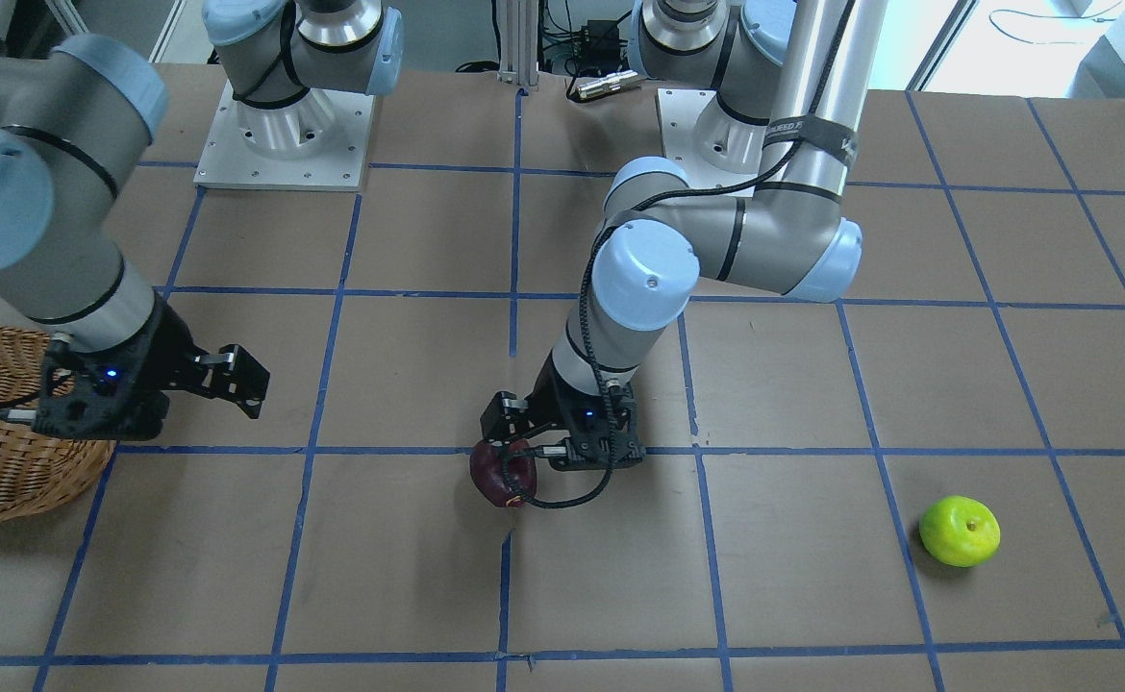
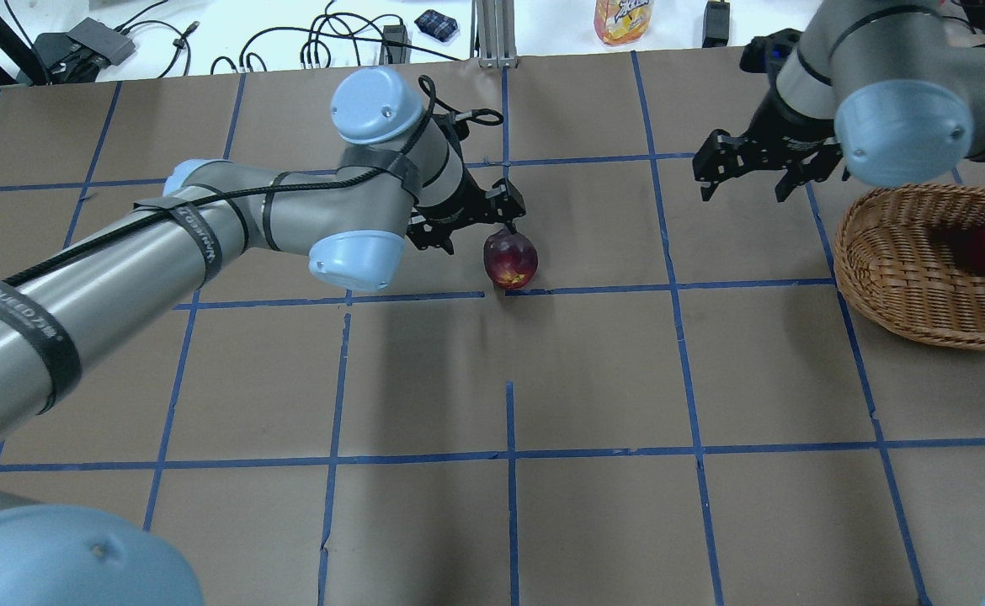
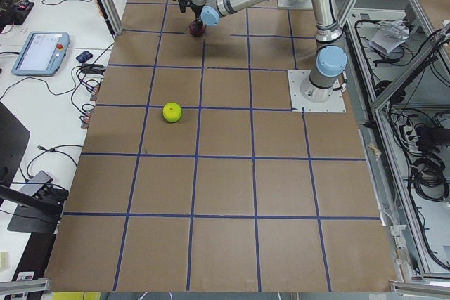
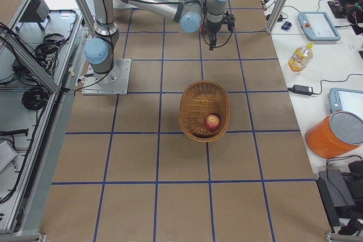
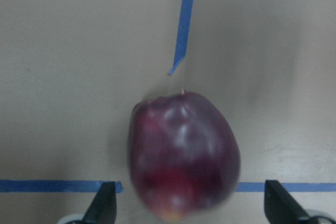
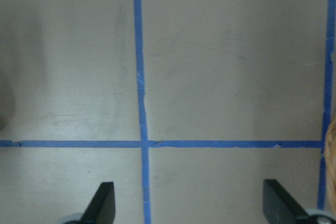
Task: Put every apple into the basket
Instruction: 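Open the left gripper to release the dark red apple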
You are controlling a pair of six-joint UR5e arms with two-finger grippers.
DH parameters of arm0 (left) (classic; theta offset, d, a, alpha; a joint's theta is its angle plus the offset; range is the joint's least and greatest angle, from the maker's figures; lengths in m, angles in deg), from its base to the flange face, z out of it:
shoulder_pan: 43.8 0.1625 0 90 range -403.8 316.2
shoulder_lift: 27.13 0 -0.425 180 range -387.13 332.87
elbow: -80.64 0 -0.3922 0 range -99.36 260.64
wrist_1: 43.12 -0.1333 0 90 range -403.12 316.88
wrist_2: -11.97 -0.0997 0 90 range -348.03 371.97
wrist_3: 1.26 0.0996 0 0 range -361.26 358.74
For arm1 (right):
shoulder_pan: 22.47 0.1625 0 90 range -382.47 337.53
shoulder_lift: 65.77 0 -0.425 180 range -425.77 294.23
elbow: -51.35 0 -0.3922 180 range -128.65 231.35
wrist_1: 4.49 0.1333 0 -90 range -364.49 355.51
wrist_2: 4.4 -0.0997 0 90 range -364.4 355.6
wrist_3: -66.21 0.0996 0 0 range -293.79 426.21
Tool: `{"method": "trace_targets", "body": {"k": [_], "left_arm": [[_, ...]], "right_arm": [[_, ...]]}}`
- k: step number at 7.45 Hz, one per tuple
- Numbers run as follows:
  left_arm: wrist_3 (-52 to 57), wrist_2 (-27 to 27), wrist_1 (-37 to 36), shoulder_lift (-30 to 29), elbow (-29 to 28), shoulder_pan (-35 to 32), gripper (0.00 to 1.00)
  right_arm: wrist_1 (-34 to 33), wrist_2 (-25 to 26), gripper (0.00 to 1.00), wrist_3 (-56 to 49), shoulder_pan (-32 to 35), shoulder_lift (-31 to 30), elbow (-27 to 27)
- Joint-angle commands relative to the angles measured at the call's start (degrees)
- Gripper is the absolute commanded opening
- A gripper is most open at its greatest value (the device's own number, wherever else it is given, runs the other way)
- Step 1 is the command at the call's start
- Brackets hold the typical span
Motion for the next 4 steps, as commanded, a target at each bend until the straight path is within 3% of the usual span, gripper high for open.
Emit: {"method": "trace_targets", "body": {"k": [1,3,4], "left_arm": [[17.2,0.0,12.4,6.5,-0.6,11.3,1.00],[30.1,-0.3,20.0,8.0,-3.7,23.1,1.00],[36.3,-0.3,26.8,6.6,-8.7,28.2,1.00]], "right_arm": [[-5.6,0.9,1.00,5.7,7.6,4.1,1.0],[-10.2,0.5,1.00,17.0,14.9,8.1,1.5],[-12.1,0.5,1.00,19.7,18.4,9.7,1.6]]}}
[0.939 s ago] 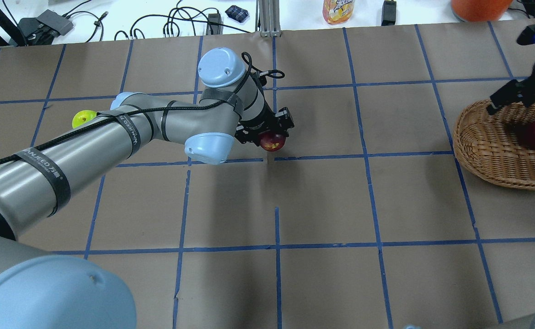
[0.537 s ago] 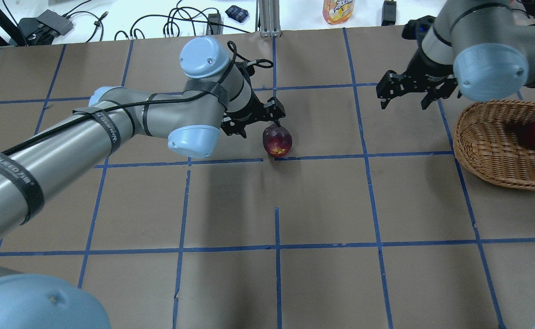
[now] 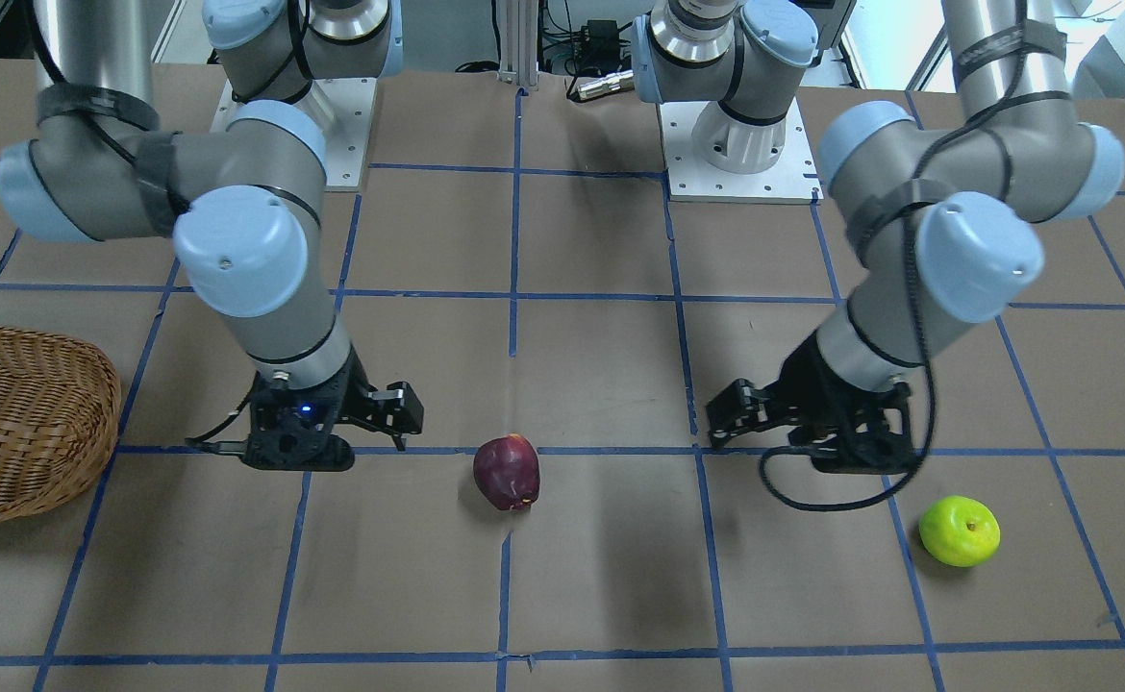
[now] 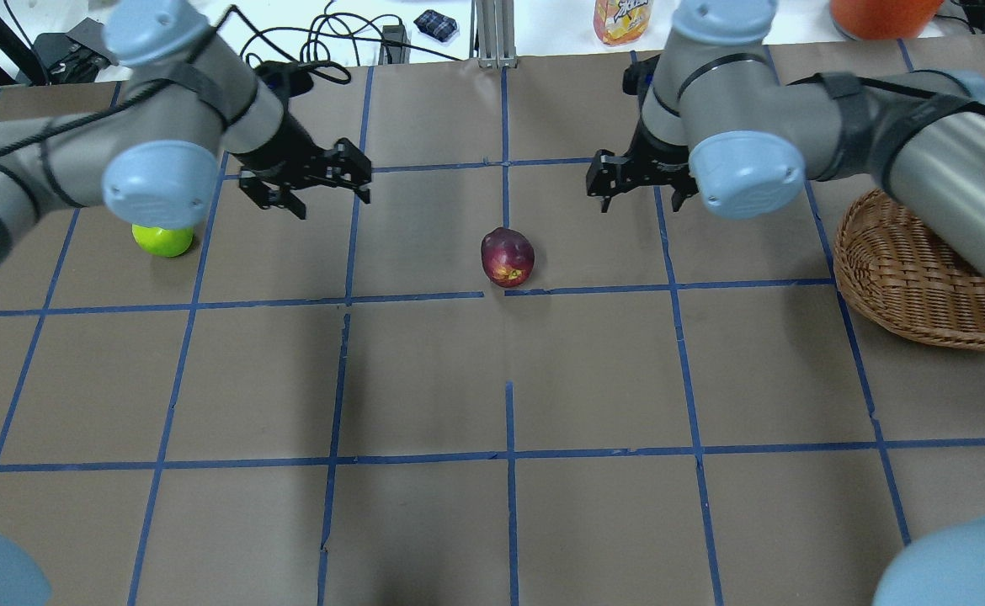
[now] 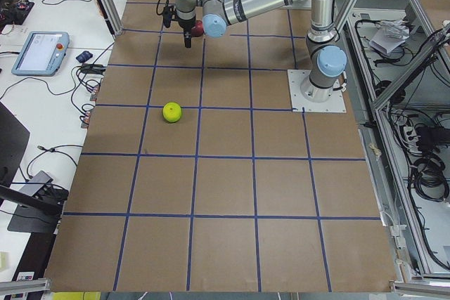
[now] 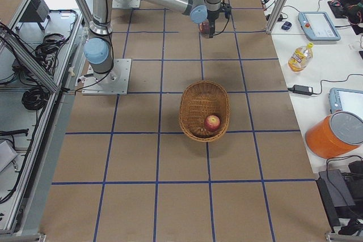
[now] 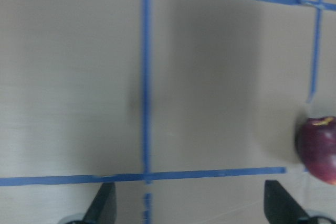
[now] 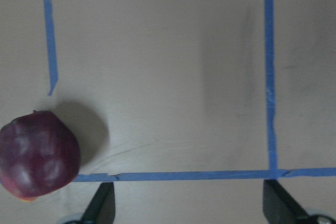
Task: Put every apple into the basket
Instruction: 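Reach right gripper to dark red apple while left reaches green apple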
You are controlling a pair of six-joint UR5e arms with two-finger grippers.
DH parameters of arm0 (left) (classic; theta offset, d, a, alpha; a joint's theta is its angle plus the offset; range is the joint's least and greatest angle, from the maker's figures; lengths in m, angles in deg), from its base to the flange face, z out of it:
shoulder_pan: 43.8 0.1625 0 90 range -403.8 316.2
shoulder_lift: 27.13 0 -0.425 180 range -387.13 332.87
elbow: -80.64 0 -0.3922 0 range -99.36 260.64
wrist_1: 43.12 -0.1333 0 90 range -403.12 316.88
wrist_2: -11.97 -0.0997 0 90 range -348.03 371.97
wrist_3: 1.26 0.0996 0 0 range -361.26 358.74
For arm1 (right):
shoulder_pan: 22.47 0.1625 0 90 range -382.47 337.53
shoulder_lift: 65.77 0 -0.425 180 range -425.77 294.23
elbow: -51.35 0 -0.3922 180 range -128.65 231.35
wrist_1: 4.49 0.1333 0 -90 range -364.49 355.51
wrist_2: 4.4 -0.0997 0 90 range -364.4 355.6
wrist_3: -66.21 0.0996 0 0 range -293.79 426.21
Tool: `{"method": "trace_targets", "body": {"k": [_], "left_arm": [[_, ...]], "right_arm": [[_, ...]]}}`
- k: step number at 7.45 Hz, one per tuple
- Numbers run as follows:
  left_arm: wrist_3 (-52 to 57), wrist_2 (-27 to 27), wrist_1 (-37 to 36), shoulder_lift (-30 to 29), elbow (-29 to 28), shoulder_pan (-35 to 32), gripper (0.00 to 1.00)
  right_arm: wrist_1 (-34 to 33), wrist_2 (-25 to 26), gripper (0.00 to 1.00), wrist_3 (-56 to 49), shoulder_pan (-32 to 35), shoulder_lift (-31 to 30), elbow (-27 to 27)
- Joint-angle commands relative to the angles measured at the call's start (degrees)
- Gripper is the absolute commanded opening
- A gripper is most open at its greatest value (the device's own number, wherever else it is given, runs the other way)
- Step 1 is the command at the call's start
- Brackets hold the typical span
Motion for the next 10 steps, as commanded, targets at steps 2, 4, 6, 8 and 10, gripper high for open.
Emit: {"method": "trace_targets", "body": {"k": [2,4,6,8,10], "left_arm": [[18.1,-11.7,12.5,-6.3,-14.8,10.5,1.00],[21.4,-12.7,7.0,-12.5,-17.3,10.9,1.00],[23.2,-12.9,2.0,-17.3,-16.7,11.9,1.00],[27.0,-13.1,1.7,-19.4,-16.6,13.8,1.00],[27.0,-13.0,1.7,-20.2,-15.5,14.4,1.00]], "right_arm": [[-9.5,0.6,1.00,13.3,10.2,8.1,3.5],[-9.8,0.6,1.00,12.5,12.0,12.4,5.6],[-8.6,0.8,1.00,9.5,12.2,13.1,5.1],[-8.6,0.9,1.00,9.4,12.2,13.6,4.9],[-8.4,1.0,0.70,9.2,12.5,14.1,5.1]]}}
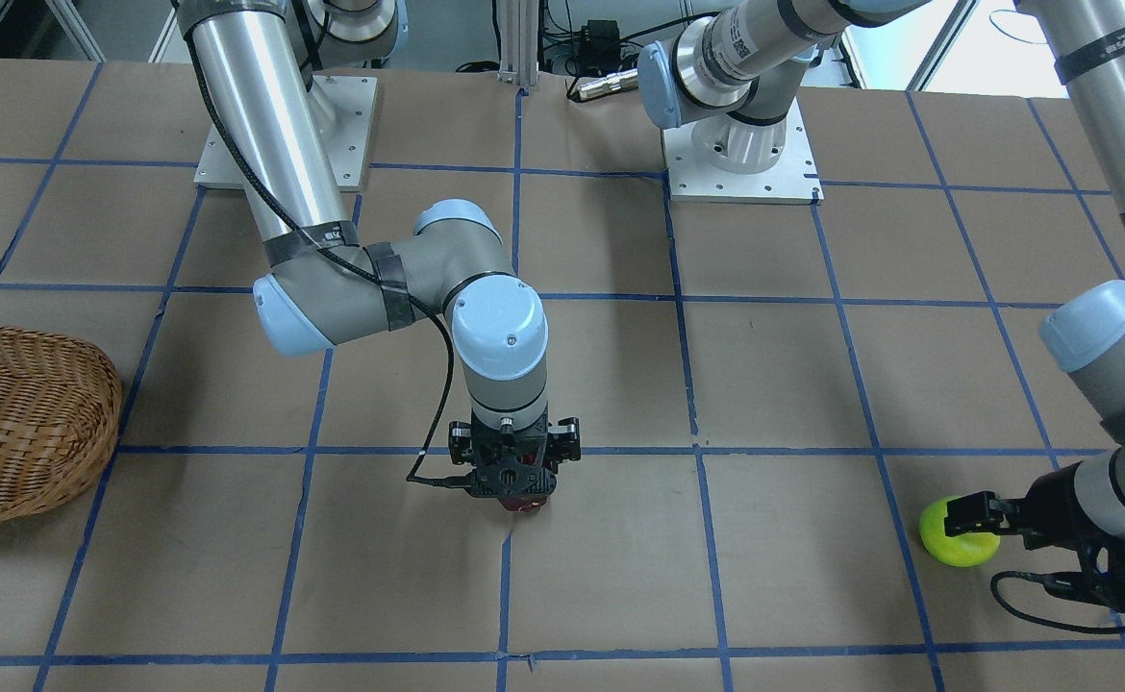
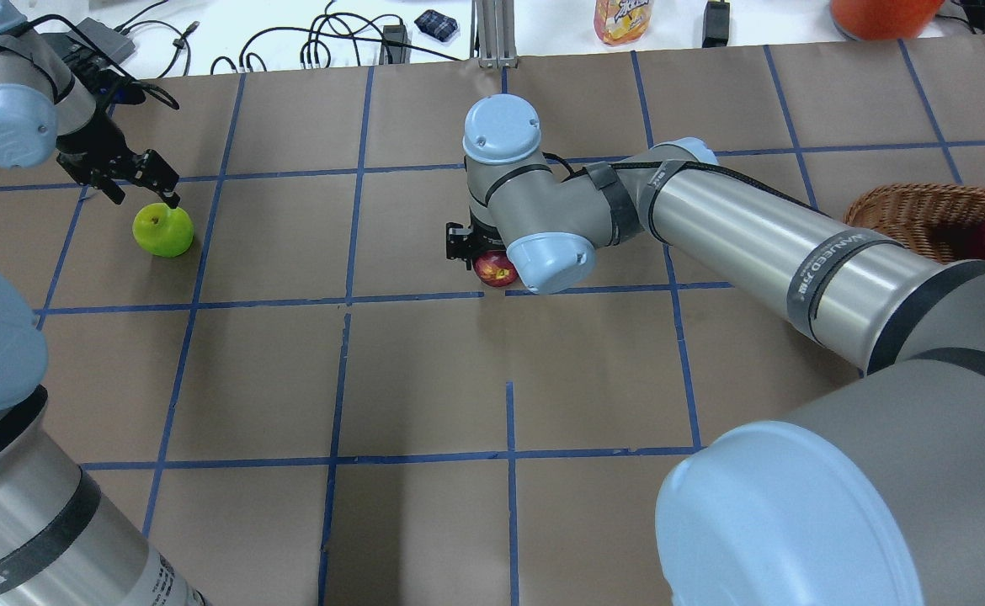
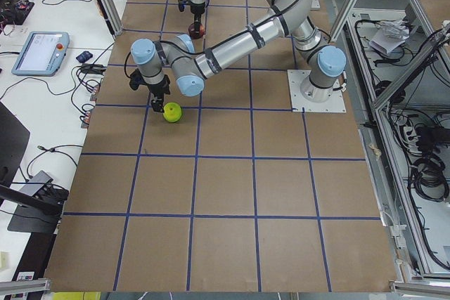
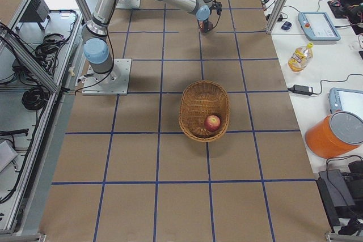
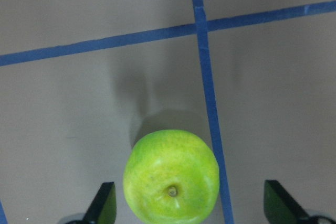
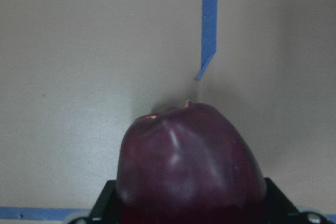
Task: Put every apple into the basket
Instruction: 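Grasp and lift dark red apple with right while left grasps green apple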
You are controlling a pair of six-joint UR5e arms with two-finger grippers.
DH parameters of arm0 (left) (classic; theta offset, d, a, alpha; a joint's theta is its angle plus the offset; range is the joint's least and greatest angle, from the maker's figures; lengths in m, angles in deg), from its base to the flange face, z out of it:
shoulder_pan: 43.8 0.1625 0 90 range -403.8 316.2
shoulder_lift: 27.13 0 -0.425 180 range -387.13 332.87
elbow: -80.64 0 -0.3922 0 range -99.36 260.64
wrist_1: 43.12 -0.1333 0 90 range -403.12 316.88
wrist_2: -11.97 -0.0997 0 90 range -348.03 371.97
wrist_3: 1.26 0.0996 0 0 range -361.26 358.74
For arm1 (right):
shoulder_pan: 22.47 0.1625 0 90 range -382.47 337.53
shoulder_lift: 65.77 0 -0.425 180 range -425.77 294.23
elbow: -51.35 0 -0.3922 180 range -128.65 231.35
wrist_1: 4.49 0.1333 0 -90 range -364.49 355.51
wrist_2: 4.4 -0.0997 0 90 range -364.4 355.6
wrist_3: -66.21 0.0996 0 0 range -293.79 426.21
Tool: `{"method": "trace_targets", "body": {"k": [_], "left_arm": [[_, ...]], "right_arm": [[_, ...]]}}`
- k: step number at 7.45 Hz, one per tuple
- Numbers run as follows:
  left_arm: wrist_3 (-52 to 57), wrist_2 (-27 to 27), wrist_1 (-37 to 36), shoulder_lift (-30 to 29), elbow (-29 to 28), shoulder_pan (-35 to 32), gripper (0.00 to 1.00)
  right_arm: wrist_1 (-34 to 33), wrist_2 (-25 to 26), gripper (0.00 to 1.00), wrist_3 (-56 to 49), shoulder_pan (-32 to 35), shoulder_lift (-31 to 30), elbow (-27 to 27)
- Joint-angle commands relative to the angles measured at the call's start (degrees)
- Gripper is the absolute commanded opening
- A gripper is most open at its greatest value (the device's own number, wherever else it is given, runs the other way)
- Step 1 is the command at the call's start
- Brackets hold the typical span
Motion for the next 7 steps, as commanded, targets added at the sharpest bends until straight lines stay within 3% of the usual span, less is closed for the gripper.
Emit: {"method": "trace_targets", "body": {"k": [1,3,4,6,7], "left_arm": [[0.2,0.1,0.1,-1.0,0.7,0.4,1.00],[-1.4,0.3,0.0,-1.6,1.6,0.4,1.00],[-2.1,0.6,0.1,-1.6,1.6,0.4,1.00],[-2.5,0.6,-0.5,-1.6,2.9,0.4,1.00],[-2.5,0.6,-2.4,-1.9,2.8,0.4,0.82]], "right_arm": [[0.4,1.1,0.67,-0.8,0.1,-0.9,0.5],[10.2,2.4,0.67,-6.1,-4.7,-8.4,-0.3],[13.9,2.5,0.67,-8.9,-10.5,-11.1,-1.1],[17.4,5.5,0.64,-26.1,-25.4,-18.1,-7.4],[16.5,5.0,0.63,-37.2,-33.1,-21.6,-12.6]]}}
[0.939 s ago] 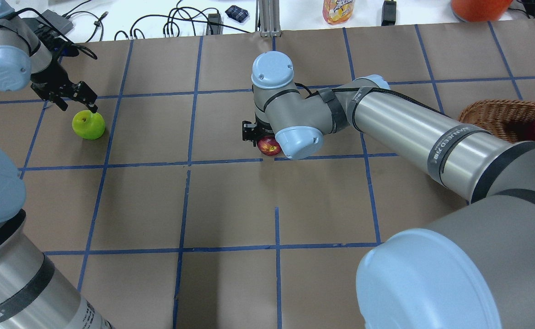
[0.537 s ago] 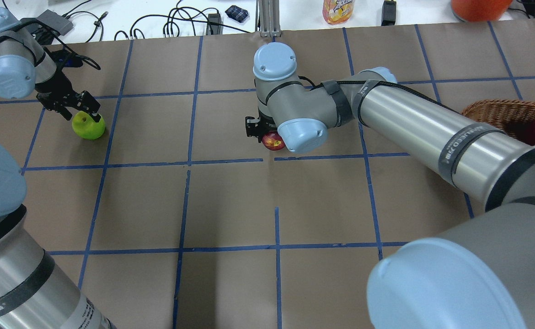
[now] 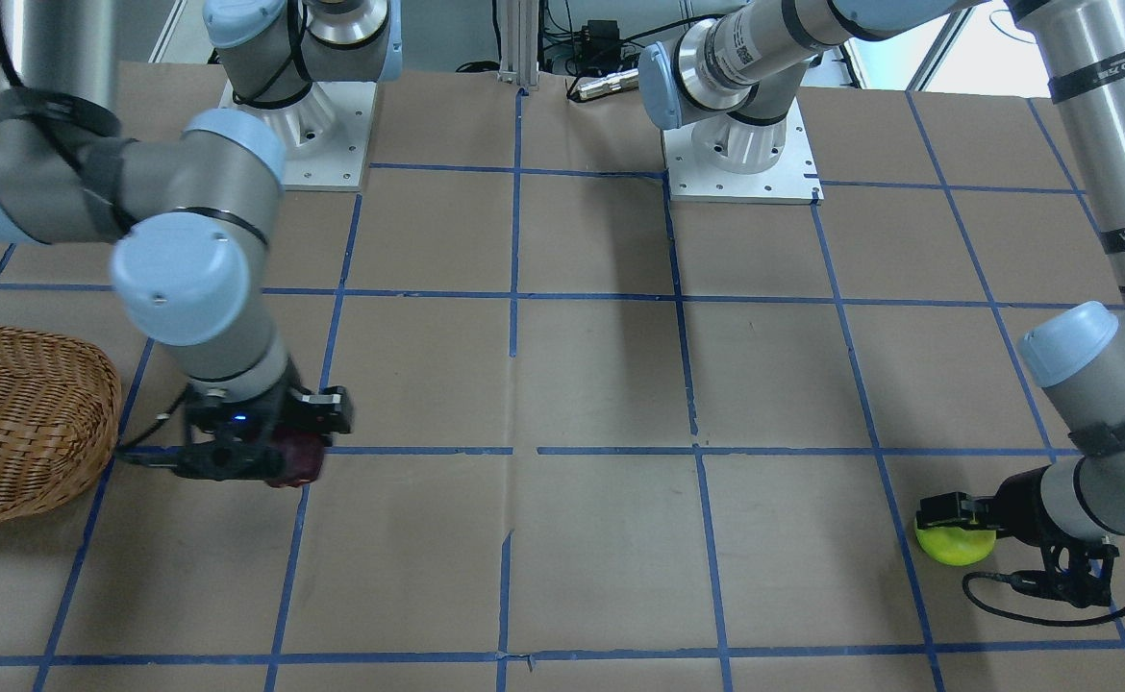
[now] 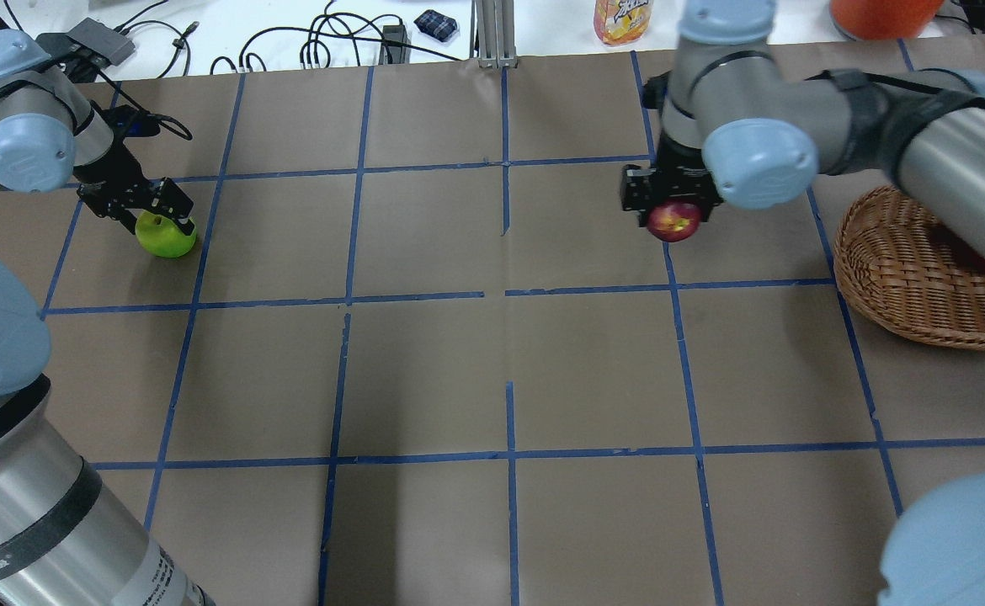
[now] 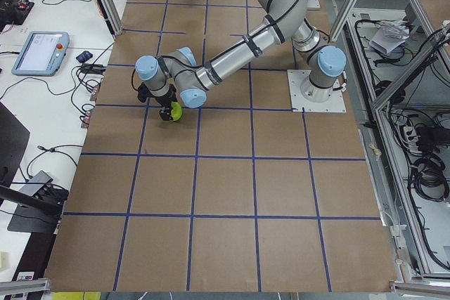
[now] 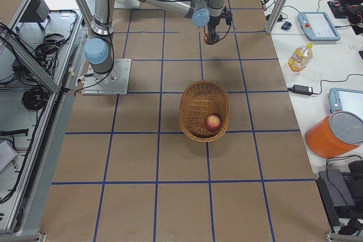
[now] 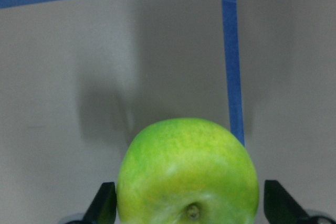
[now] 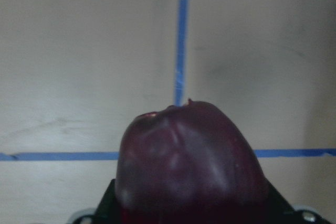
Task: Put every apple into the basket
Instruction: 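Drop dark red apple into basket with right while left carries green apple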
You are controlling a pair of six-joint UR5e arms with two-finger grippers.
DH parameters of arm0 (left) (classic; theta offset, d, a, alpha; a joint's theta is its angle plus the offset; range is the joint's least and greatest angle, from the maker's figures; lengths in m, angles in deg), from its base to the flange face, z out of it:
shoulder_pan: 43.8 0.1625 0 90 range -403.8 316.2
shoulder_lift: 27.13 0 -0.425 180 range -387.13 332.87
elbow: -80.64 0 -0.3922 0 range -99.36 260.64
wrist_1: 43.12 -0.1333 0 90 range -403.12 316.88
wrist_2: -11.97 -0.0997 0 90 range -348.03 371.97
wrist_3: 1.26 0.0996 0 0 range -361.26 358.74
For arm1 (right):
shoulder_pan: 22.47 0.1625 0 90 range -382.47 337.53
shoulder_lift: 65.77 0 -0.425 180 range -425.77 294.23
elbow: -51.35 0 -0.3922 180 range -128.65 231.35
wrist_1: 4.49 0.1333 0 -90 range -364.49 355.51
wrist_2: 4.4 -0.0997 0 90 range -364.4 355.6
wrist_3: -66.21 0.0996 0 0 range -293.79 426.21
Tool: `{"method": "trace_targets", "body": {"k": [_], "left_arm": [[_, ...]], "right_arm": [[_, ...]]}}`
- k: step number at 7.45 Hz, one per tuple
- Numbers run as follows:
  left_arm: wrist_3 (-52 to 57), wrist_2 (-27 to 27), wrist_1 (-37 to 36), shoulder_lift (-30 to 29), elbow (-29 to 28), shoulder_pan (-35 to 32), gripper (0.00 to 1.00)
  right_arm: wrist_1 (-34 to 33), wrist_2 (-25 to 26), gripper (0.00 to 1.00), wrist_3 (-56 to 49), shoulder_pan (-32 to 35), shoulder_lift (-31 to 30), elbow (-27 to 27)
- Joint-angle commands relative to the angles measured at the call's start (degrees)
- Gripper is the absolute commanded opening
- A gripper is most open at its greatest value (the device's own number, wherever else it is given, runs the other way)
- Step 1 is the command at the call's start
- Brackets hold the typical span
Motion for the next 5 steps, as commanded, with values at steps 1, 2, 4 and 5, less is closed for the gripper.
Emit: {"method": "trace_targets", "body": {"k": [1,2,4,5], "left_arm": [[-0.2,-0.4,-1.9,-0.3,0.0,0.0,0.30],[-2.7,-0.2,-1.1,1.0,-0.9,-0.4,0.11],[-14.9,3.9,1.8,4.0,-0.9,-9.3,0.10],[-21.0,4.5,1.9,5.5,-0.7,-15.8,0.10]], "right_arm": [[-4.7,0.7,0.62,-23.4,-16.5,-5.8,-9.9],[-9.0,0.2,0.61,-33.8,-23.7,-5.7,-12.1],[-9.0,-6.0,0.64,-45.0,-34.9,-5.8,-11.7],[-10.0,-8.3,0.66,-48.7,-37.5,-5.0,-11.6]]}}
